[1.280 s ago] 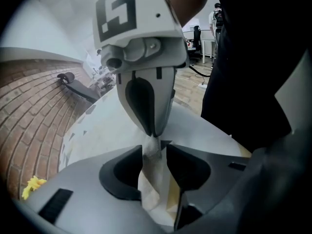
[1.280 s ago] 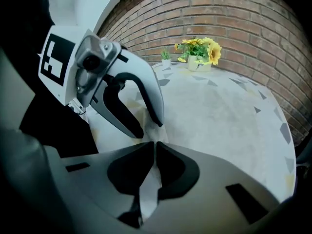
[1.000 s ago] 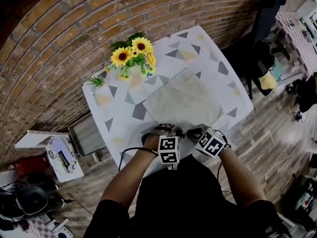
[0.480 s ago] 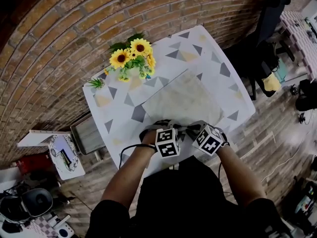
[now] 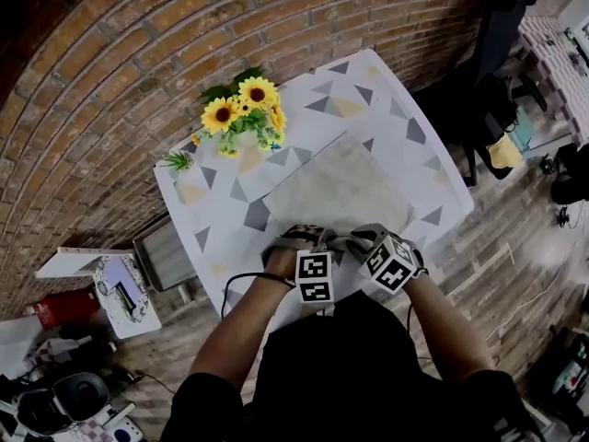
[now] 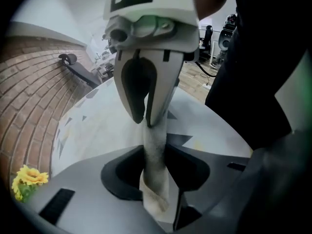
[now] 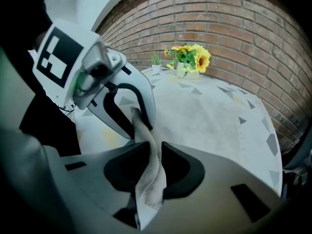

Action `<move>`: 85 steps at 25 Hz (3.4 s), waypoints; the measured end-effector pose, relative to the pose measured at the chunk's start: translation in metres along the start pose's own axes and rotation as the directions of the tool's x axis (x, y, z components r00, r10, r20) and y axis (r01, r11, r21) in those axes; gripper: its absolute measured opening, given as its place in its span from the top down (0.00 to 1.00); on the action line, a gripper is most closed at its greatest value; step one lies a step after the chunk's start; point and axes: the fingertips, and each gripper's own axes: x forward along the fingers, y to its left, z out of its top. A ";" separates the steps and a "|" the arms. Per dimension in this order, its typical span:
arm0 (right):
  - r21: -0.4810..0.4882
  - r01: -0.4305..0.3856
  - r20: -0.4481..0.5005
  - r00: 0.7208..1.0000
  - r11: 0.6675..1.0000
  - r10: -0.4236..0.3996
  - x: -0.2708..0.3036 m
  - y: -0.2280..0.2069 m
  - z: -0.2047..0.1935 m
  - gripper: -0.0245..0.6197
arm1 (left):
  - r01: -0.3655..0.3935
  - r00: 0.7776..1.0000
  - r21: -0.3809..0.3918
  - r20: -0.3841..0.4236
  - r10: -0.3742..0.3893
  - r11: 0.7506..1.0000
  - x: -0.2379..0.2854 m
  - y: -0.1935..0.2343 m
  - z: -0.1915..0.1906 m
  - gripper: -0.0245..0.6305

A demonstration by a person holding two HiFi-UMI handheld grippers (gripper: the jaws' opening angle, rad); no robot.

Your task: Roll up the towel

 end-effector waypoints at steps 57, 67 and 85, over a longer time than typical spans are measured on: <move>-0.057 -0.176 -0.057 0.983 0.983 0.172 0.006 -0.007 -0.002 0.88 | 0.016 0.999 -0.104 -0.040 -0.020 0.994 -0.018 0.018 -0.011 0.70; -0.135 -0.171 -0.001 0.985 0.976 0.173 -0.002 -0.017 0.008 0.83 | 0.020 0.996 -0.183 -0.087 -0.036 0.983 -0.003 0.018 -0.015 0.73; -0.221 -0.042 -0.111 0.994 0.974 0.018 0.002 0.016 -0.023 0.83 | 0.270 0.961 -0.244 0.136 -0.243 0.932 -0.015 -0.011 -0.008 0.88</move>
